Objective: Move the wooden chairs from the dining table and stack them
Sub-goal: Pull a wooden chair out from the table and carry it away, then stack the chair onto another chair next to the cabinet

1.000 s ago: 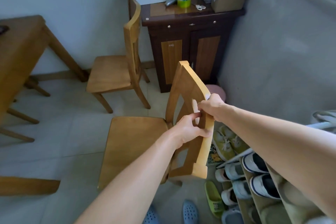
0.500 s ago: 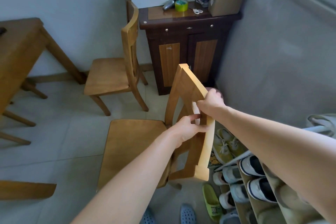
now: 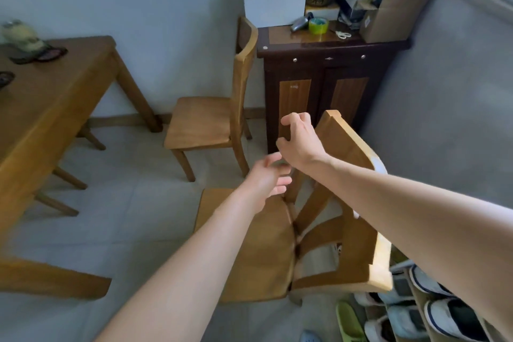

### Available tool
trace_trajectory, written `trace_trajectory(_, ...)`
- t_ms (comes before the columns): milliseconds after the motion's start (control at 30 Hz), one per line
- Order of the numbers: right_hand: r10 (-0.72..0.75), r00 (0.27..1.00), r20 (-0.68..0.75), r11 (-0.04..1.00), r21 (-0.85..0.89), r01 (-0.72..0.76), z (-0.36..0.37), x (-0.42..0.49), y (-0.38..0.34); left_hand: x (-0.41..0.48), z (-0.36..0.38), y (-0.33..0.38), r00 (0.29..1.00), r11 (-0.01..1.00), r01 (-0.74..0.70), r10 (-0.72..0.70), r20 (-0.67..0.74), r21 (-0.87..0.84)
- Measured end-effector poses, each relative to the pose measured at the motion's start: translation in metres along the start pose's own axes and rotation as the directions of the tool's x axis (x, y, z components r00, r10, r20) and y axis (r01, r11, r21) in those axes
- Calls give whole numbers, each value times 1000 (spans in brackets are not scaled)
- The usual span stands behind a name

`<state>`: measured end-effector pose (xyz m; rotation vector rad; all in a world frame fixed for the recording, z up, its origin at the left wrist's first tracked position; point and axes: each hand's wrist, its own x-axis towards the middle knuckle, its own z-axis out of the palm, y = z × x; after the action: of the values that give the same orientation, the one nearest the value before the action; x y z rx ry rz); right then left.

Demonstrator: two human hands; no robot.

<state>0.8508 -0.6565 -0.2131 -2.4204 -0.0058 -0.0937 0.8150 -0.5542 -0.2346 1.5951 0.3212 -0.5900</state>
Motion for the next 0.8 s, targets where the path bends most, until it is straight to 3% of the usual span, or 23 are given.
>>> trace_trajectory(133,48,998,-30,992,114,-45,32,2,-54,-14,-73,14,997,996,-69,66,-49,-57)
trace_trajectory(367,95,995,-14,983,157,-92,98,-6,-122,-35,-186,4,986,988,-146,149,-74,43)
trace_trajectory(800,295,952,82,924,230,-306,153,39,-155,3,-286,-1,997,987,-71,67,-31,-141)
